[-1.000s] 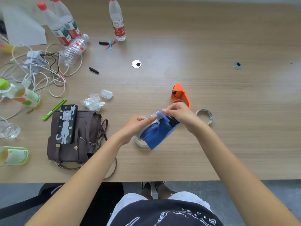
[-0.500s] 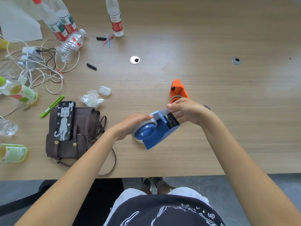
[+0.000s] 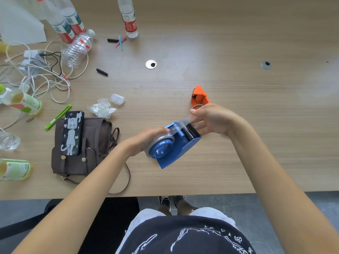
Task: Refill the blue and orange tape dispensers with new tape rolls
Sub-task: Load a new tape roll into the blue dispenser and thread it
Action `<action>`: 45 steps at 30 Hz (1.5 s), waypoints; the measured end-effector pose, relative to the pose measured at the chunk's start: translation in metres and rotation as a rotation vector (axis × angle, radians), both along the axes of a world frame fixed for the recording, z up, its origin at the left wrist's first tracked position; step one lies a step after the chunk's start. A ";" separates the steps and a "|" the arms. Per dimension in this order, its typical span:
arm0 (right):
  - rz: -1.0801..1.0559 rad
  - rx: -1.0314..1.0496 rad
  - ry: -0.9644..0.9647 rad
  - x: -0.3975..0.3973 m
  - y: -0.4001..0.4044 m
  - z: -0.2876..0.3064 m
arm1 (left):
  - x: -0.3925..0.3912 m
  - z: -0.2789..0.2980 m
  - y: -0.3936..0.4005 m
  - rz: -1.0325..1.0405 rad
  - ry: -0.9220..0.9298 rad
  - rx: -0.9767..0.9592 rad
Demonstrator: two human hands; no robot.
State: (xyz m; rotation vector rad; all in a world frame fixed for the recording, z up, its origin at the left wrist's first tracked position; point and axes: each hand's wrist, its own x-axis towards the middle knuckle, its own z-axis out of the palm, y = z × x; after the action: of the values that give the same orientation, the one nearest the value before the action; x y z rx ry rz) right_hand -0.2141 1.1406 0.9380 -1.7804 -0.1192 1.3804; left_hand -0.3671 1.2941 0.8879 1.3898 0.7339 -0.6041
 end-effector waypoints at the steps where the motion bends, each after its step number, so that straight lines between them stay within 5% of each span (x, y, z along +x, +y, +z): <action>1: -0.017 0.014 0.005 0.000 0.000 -0.001 | 0.000 -0.001 0.000 0.002 -0.001 0.004; 6: -0.030 -0.007 -0.324 -0.009 0.006 0.001 | 0.001 -0.003 -0.003 0.019 -0.029 -0.032; 12: -0.041 -0.049 -0.473 -0.007 0.016 0.004 | 0.001 0.002 -0.002 -0.017 -0.007 -0.159; 27: -0.122 -0.105 -0.219 0.000 0.015 -0.002 | -0.002 0.003 0.008 -0.008 0.044 -0.312; 34: -0.178 -0.046 -0.499 0.008 0.013 -0.004 | 0.002 0.006 0.003 -0.008 0.032 -0.192; 45: -0.299 0.092 -0.426 0.001 0.000 0.011 | 0.002 0.006 -0.001 0.011 0.071 -0.112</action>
State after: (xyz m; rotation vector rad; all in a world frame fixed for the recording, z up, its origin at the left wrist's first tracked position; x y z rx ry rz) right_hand -0.2136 1.1404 0.9490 -1.9015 -0.1347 0.7631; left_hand -0.3652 1.2927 0.8944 1.2659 0.7529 -0.6789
